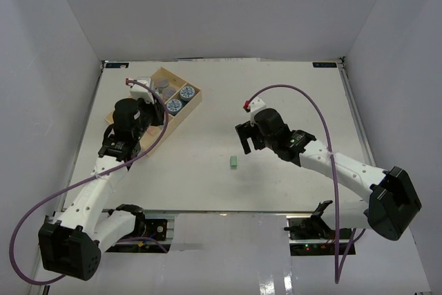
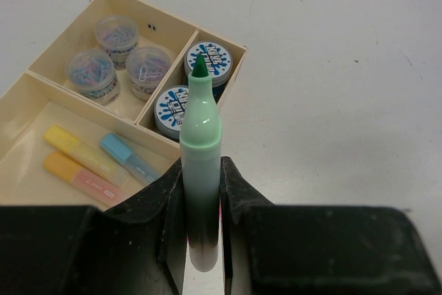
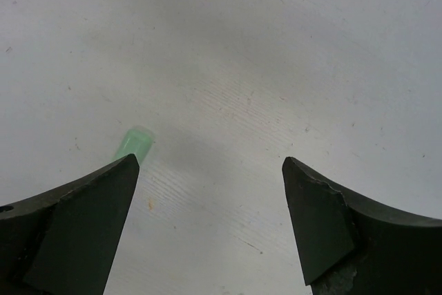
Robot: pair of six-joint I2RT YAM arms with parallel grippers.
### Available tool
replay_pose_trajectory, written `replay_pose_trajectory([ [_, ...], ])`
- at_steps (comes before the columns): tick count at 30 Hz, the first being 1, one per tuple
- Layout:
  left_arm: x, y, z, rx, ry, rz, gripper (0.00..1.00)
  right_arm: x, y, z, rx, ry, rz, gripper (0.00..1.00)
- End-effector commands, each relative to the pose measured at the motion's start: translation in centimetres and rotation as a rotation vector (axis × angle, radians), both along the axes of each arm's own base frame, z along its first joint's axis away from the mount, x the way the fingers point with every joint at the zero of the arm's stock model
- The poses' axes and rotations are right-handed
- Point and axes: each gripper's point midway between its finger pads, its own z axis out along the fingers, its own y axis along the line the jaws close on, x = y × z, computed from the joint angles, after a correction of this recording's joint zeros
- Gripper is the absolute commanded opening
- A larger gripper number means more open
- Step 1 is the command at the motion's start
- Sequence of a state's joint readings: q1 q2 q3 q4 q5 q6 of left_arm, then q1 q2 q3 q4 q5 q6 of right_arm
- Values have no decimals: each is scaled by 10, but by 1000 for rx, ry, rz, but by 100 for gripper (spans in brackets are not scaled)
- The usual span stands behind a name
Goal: Sort the stationery into containers
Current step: Pick up the pen cap from the center of the board.
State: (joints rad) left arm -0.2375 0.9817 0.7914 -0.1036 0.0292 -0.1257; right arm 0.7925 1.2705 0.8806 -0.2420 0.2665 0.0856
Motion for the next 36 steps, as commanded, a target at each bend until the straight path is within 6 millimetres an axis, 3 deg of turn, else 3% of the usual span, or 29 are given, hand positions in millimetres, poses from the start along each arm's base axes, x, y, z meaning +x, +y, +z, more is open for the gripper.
replay_pose_trajectory([
  [1, -4, 1, 13, -18, -45, 0, 0, 1, -1, 9, 96, 38, -118, 92],
  [5, -4, 1, 13, -19, -47, 0, 0, -3, 6, 0, 127, 148, -198, 100],
  [12, -5, 0, 14, -23, -46, -7, 0, -6, 27, -28, 157, 313, -314, 86],
  [22, -5, -1, 15, -29, -49, -12, 0, -14, 58, -64, 44, 408, -313, 77],
  [26, -6, -2, 17, -32, -51, -17, 0, -17, 65, -84, -6, 440, -317, 75],
  [36, -7, -3, 18, -35, -53, -22, 0, -21, 77, -105, -60, 460, -317, 67],
])
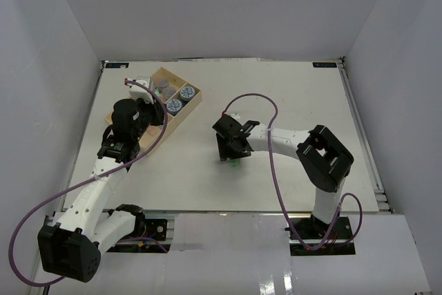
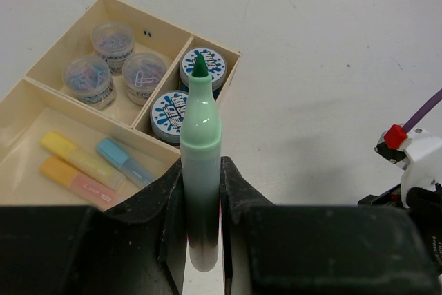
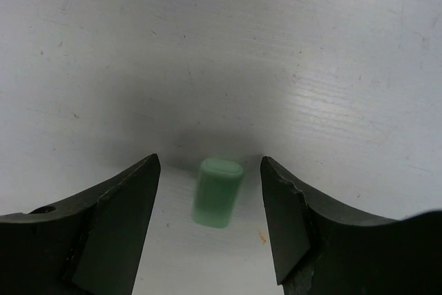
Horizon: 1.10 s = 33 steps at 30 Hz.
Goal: Sort the stationery into containers
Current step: Pick up the pen cap from the center of the board.
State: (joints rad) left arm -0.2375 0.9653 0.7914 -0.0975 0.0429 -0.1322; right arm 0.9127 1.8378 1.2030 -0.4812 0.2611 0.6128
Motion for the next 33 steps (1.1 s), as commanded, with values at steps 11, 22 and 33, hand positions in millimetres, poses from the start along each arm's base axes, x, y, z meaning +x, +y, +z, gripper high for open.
replay_pose_trajectory([
  [11, -4, -1, 9, -22, -30, -12, 0, 1, -5, -10, -67, 4, -51, 56],
  [22, -5, -3, 8, -26, -26, -21, 0, 0, -4, -4, -56, -6, -41, 36],
  [33, -10, -23, 11, -54, -32, -133, 0, 23, 7, 86, 107, -224, -12, 14],
])
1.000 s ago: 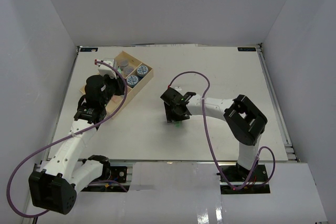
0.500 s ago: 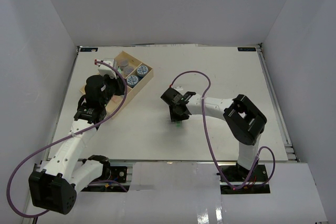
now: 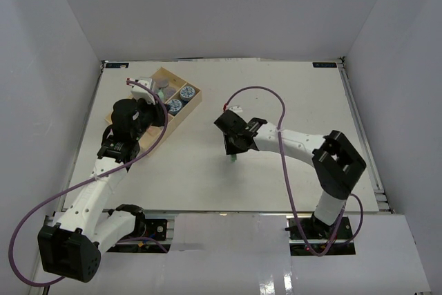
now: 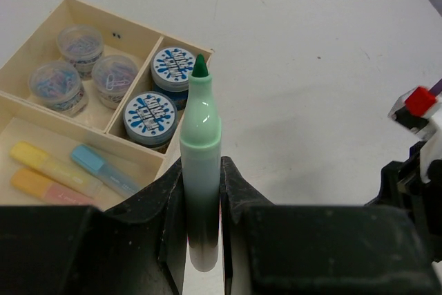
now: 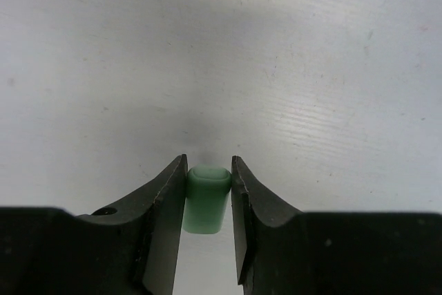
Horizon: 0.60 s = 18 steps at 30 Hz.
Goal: Sort the stationery into containers
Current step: Pick up the pen cap from the center of the board, then close the pen cap on the pen.
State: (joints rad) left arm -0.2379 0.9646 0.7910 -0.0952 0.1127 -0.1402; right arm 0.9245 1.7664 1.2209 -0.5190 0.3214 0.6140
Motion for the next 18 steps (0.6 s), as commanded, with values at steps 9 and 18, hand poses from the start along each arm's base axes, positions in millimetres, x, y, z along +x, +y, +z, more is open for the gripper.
replay_pose_trajectory([
  [9, -35, -61, 27, -121, -102, -404, 1, 57, 15, 234, 398, -685, 39, 10],
  [18, -59, -90, 31, -219, -113, -622, 3, 69, 20, 348, 624, -1003, -5, 8],
])
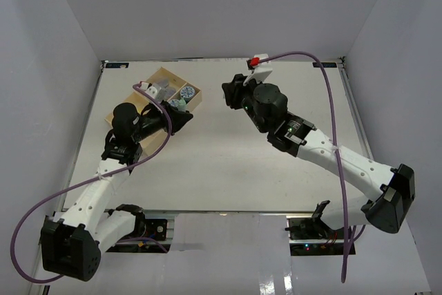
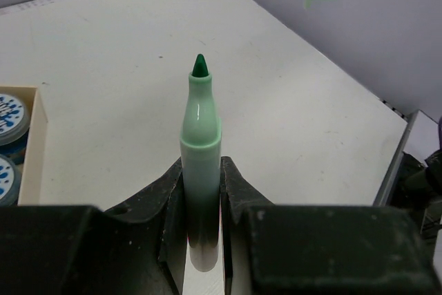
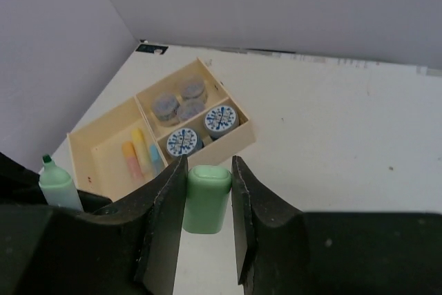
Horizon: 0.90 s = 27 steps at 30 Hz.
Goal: Sort the stationery into containers
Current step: Close the pen cap on the pen.
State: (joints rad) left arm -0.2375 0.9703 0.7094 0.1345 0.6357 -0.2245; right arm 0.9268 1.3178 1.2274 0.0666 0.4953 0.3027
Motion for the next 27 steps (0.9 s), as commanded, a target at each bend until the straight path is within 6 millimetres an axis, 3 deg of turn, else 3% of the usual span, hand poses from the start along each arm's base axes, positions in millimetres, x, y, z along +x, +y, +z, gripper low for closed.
replay_pose_trajectory([
  [1, -17, -14, 15, -51, -44, -128, 4, 8, 7, 72, 135, -192, -26, 8],
  [10, -18, -18, 11, -71, -22, -157, 3, 10, 49, 97, 200, -279, -12, 8],
  [16, -12, -15, 9, -70, -16, -120, 3, 1, 75, 108, 211, -324, 9, 8],
  [27, -8, -11, 8, -65, -18, -82, 3, -10, 115, 91, 132, -316, 40, 8],
])
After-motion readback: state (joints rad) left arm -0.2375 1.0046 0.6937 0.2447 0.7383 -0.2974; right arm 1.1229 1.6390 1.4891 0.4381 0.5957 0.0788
